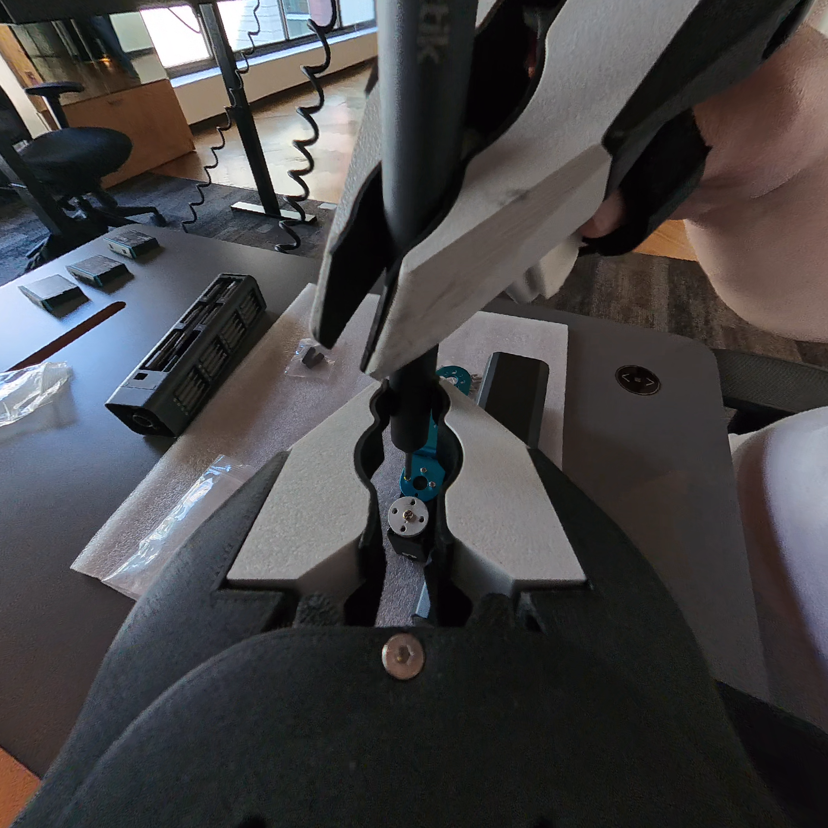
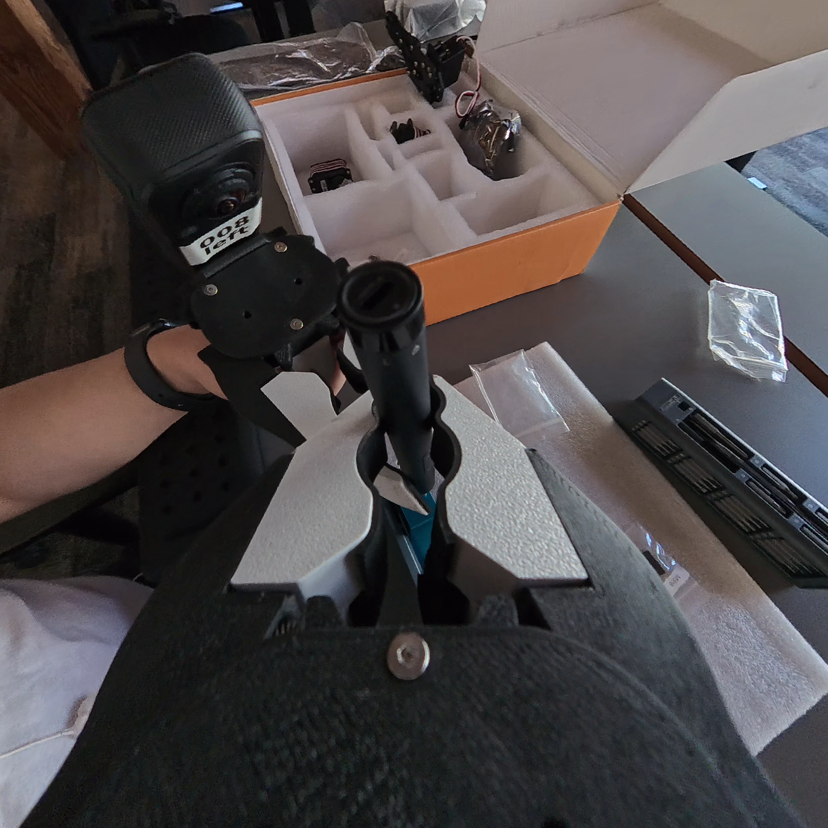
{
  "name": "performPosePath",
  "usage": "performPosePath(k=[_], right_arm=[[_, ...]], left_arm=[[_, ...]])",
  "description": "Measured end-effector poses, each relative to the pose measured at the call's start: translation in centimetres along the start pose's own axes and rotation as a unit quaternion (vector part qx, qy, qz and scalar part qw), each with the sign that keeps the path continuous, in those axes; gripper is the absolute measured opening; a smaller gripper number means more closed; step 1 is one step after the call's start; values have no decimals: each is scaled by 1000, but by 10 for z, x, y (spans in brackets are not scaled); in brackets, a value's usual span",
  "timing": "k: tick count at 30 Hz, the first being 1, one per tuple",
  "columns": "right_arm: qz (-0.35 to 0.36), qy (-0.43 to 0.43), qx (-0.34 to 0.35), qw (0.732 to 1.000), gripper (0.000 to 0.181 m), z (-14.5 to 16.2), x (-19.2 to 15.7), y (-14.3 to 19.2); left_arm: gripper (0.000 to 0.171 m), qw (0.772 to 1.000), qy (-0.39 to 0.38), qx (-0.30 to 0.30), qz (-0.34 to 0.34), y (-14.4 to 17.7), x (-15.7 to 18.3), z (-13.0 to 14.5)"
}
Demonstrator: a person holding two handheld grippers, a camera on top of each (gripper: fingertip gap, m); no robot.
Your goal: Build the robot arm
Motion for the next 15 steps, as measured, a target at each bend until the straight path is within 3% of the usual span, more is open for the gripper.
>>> performPosePath(k=[9, 15], right_arm=[[75, -27, 6, 997, 14, 0, -5, -2], [63, -28, 10, 998, 13, 0, -5, -2]], left_arm=[[17, 998, -8, -3, 59, -1, -8, 0], [17, 998, -2, 10, 59, 0, -8, 2]])
Point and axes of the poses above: each gripper's, where its closed fingertips meet, y back along the fingers, z out of its underside, x = y × z across the jaws, the point moved 8 cm from there along y, back along the fingers, and after that the axes turned 5 degrees about y, right-handed, at the moved point
